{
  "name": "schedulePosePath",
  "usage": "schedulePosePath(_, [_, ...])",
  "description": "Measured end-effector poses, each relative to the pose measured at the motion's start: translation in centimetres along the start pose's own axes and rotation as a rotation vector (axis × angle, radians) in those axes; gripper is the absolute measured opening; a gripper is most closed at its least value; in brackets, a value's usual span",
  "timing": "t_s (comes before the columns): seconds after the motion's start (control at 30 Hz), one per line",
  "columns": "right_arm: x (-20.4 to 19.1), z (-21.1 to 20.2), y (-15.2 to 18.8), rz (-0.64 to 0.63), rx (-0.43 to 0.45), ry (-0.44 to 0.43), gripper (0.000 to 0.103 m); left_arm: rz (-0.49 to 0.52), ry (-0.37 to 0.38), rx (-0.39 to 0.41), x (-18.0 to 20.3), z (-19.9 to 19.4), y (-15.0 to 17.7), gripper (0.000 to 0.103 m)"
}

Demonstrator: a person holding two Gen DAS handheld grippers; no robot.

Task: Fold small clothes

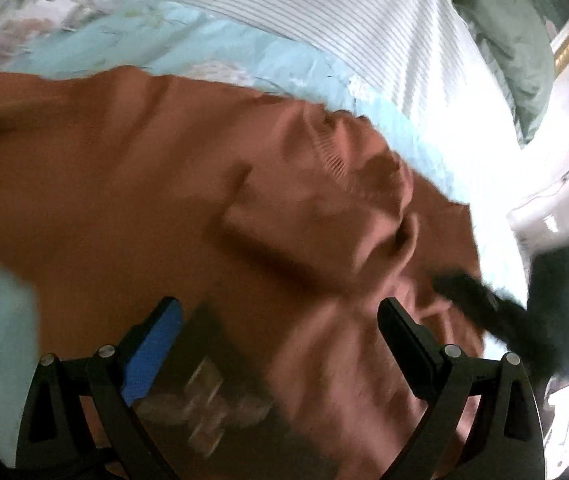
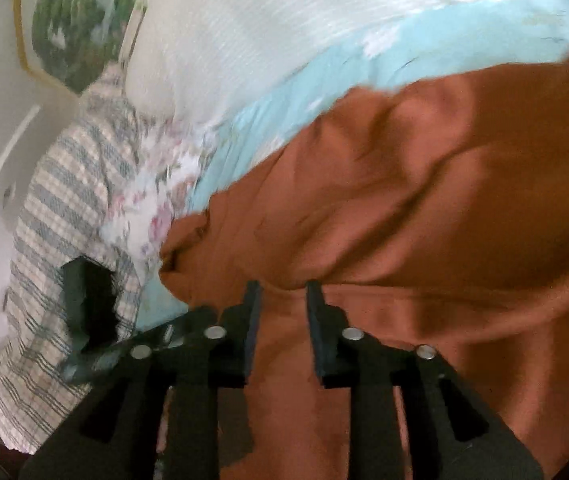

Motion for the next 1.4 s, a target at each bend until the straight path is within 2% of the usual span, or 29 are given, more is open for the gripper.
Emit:
schedulePosePath(0.03, [0.6, -1.5, -0.3, 0.016, 0.032, 0.013, 0.038, -0.004, 0.012, -0.009, 0.3, 1.2, -0.6, 0.099])
schedulePosePath(0.13, [1.8, -5.0, -0.7, 0.056, 0.101, 0.042, 0.041, -0.021, 0.022, -0.049, 0.4, 5.4, -2.2, 0.097])
schedulePosePath(0.27, [3.1, -7.9, -0.9, 0.108, 0.146, 0.073, 0.045, -0.008, 0.014, -0.036, 0.4, 7.5, -2.3, 0.081])
schedulePosePath(0.33, [3.6, -9.0, -0.8, 0.140, 0.169, 0.078, 0.060, 0.021, 0.012, -0.020, 0.6, 7.4, -2.1, 0.062])
schedulePosePath(0.37, [3.8, -9.4, -0.7, 0.149, 0.183, 0.087, 0.063, 0.033, 0.020, -0.018, 0.7, 7.4, -2.0, 0.032])
schedulePosePath(0.4, [3.9, -9.6, -0.6, 0.149, 0.190, 0.090, 0.064, 0.031, 0.036, -0.028, 0.6, 7.3, -1.8, 0.011])
schedulePosePath(0.43, [4.1, -9.7, -0.6, 0.151, 0.196, 0.096, 0.064, 0.015, 0.057, -0.040, 0.2, 7.2, -1.4, 0.005])
schedulePosePath(0.5, [4.4, -10.0, -0.5, 0.162, 0.191, 0.096, 0.064, 0.029, 0.050, 0.001, -0.1, 5.3, -1.1, 0.005])
schedulePosePath(0.6, [5.0, -11.2, -0.5, 0.161, 0.210, 0.112, 0.064, 0.088, 0.048, 0.103, -0.3, 1.1, -0.3, 0.005])
schedulePosePath(0.67, [5.7, -12.2, -0.7, 0.138, 0.225, 0.153, 0.064, 0.103, 0.058, 0.111, -1.3, -0.5, 0.4, 0.006])
schedulePosePath(0.73, [6.4, -12.5, -1.1, 0.124, 0.228, 0.192, 0.064, 0.096, 0.110, 0.060, -2.0, -0.4, 0.8, 0.016])
schedulePosePath(0.8, [7.3, -12.6, -1.8, 0.120, 0.228, 0.230, 0.064, 0.087, 0.125, 0.007, -2.5, 0.4, 0.5, 0.039])
schedulePosePath(0.83, [7.7, -12.6, -2.5, 0.114, 0.234, 0.250, 0.064, 0.083, 0.130, -0.004, -2.6, 0.7, 0.4, 0.041])
schedulePosePath(0.87, [8.0, -12.6, -3.1, 0.102, 0.240, 0.263, 0.064, 0.079, 0.134, -0.012, -2.7, 1.3, 0.2, 0.039])
schedulePosePath(0.9, [8.2, -12.4, -3.8, 0.085, 0.240, 0.276, 0.064, 0.079, 0.133, -0.017, -2.7, 1.9, 0.0, 0.030])
schedulePosePath(0.93, [8.5, -12.1, -4.4, 0.073, 0.239, 0.287, 0.064, 0.087, 0.123, -0.020, -2.5, 2.7, -0.1, 0.014])
schedulePosePath(0.97, [8.9, -11.9, -5.1, 0.064, 0.238, 0.300, 0.064, 0.104, 0.106, -0.017, -2.3, 3.0, -0.3, 0.005])
schedulePosePath(1.0, [9.5, -11.4, -5.9, 0.051, 0.230, 0.312, 0.064, 0.114, 0.088, 0.012, -2.1, 2.8, -0.5, 0.005])
schedulePosePath(1.03, [10.0, -10.8, -6.6, 0.040, 0.216, 0.324, 0.064, 0.129, 0.070, 0.090, -1.8, 1.6, -0.9, 0.005])
schedulePosePath(1.1, [11.0, -9.8, -7.7, 0.017, 0.198, 0.348, 0.064, 0.130, 0.042, 0.196, -2.0, -0.1, -1.3, 0.004])
schedulePosePath(1.13, [11.6, -8.8, -8.3, 0.003, 0.174, 0.354, 0.064, 0.131, 0.031, 0.219, -2.1, -0.4, -1.4, 0.004])
schedulePosePath(1.3, [13.9, -4.4, -8.7, -0.003, 0.075, 0.373, 0.064, 0.154, -0.050, 0.220, -3.2, 0.4, -1.3, 0.005])
schedulePosePath(1.37, [14.0, -3.3, -8.1, -0.024, 0.053, 0.360, 0.063, 0.142, -0.055, 0.205, -3.6, 0.9, -1.2, 0.005])
schedulePosePath(1.4, [13.8, -3.0, -7.9, -0.053, 0.054, 0.366, 0.059, 0.143, -0.057, 0.204, -3.7, 1.0, -1.2, 0.005])
Point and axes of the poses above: each gripper's, at about its wrist camera, not at the fingertips, and z roughly the way its jaws point, x to its right, y to its underside, the point moved 1 cm from there along z, roughly the way its jaws point, and after that the axes turned 15 degrees about x, right-handed, at the moved point
